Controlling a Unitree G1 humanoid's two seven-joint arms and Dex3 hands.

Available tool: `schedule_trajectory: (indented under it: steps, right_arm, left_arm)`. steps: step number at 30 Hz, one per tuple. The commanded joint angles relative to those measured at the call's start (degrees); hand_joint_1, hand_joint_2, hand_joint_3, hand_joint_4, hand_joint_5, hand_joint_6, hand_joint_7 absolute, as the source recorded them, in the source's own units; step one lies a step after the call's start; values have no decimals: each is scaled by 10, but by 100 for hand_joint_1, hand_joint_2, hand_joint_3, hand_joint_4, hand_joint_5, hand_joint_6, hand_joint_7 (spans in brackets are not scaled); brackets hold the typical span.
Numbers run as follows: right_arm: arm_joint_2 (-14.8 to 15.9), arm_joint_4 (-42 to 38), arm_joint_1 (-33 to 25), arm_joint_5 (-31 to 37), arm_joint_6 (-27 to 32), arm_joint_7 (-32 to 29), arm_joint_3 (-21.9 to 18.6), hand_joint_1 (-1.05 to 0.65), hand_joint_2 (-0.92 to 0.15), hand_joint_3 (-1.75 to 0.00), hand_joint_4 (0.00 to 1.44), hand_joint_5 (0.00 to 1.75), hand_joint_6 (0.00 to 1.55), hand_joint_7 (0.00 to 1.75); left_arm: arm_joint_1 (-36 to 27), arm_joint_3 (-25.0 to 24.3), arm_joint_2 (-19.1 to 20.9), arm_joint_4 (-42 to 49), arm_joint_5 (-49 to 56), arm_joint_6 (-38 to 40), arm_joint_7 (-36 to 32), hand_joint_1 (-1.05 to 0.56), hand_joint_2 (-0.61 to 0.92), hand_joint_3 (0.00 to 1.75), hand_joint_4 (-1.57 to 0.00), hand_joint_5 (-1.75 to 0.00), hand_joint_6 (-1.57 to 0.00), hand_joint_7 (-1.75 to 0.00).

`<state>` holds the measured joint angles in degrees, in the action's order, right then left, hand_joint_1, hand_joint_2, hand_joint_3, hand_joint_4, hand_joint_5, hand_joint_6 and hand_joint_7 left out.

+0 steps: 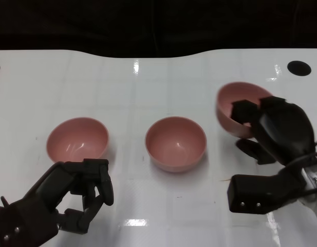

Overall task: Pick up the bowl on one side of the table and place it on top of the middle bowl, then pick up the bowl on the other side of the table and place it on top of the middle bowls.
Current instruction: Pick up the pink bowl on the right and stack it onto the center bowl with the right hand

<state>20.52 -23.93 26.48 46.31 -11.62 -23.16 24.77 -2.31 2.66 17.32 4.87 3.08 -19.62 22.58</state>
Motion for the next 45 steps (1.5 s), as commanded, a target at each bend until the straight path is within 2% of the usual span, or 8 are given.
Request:
schedule_trajectory:
  steps: [1,8,13,15,18,36,39,45]
  right_arm:
    - [1,40,7,-12,-1,40,-9,-24,-43,-112,94,175,73,169]
    - [-32,46,25,-30,-34,55,0,-22,-39,-119,97,175,75,173]
    - [-55,40,42,-24,-37,81,10,-21,-38,-114,96,175,108,84]
    - [-65,30,50,-19,-38,81,16,-20,-31,-123,97,175,89,146]
    - [-75,16,56,-13,-41,82,24,-20,-28,-125,98,175,79,171]
    - [-100,-64,87,2,-46,97,60,-18,-34,-123,95,175,75,167]
    - [-98,-64,89,5,-40,118,65,-20,-47,-101,86,175,84,119]
    - [-86,-50,87,15,-17,172,73,-35,-89,-14,85,71,99,11]
  left_arm:
    - [2,-2,3,-1,2,-1,-9,-10,41,135,-87,-175,-80,-154]
    - [-1,-1,-1,3,-4,-3,-8,-9,39,140,-87,-174,-81,-151]
    - [0,-2,-3,6,-2,-5,-7,-11,39,140,-88,-174,-82,-152]
    - [1,-2,-2,7,4,-9,-9,-12,38,141,-89,-174,-81,-153]
    - [-2,-1,-4,1,4,-4,-10,-11,38,142,-89,-174,-81,-153]
    - [-9,3,-8,-38,17,38,-16,-5,38,141,-85,-174,-81,-153]
    - [-11,4,-9,-47,15,48,-17,-4,38,142,-85,-175,-81,-153]
    - [-12,7,-10,-53,15,56,-19,-4,38,142,-88,-174,-81,-154]
